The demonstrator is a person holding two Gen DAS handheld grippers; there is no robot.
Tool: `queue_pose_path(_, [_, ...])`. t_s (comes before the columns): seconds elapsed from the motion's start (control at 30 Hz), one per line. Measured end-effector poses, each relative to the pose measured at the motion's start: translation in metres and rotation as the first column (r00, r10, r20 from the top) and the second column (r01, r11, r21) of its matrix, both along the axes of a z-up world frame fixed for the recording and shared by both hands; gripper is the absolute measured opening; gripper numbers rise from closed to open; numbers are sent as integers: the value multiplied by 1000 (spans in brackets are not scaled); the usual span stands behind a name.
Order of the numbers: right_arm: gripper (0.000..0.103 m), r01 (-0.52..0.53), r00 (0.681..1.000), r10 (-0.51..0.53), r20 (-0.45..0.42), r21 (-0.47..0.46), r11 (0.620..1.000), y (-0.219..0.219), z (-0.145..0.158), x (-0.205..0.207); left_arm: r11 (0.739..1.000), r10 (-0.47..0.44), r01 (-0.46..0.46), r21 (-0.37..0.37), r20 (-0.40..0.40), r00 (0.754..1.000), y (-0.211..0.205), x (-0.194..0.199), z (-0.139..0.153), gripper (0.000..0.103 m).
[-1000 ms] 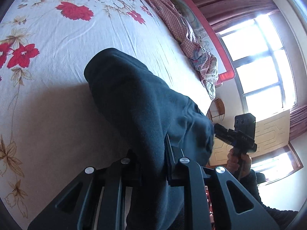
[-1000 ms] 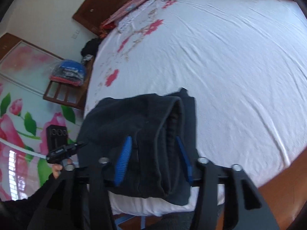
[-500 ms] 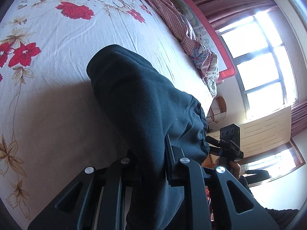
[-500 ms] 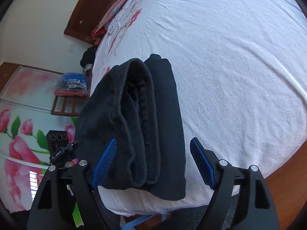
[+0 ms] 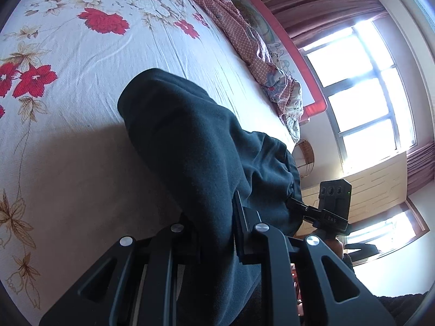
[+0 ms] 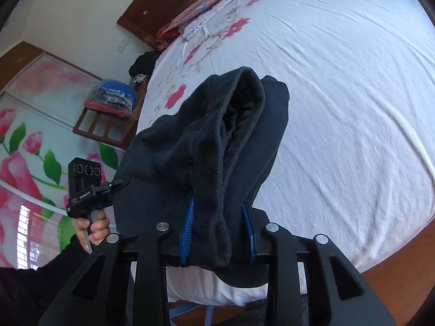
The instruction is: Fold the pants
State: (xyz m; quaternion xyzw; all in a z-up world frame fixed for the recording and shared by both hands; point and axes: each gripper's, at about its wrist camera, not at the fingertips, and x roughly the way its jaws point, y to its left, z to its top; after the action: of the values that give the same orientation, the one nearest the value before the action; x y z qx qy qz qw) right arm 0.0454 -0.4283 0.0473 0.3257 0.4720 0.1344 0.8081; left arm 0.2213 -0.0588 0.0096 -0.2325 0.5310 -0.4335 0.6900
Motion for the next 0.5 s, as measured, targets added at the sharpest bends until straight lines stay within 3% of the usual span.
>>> queue_pose_path(0.23, [30,-76,994,79,77,-44,996,24,34,69,998,67,-66,-20,73,995,38,22,36,17])
queue_pose_path(0.5, [30,-100,989,100,108,-11,995,75,14,177,981,171,-184,60,178,969,89,96,60,17])
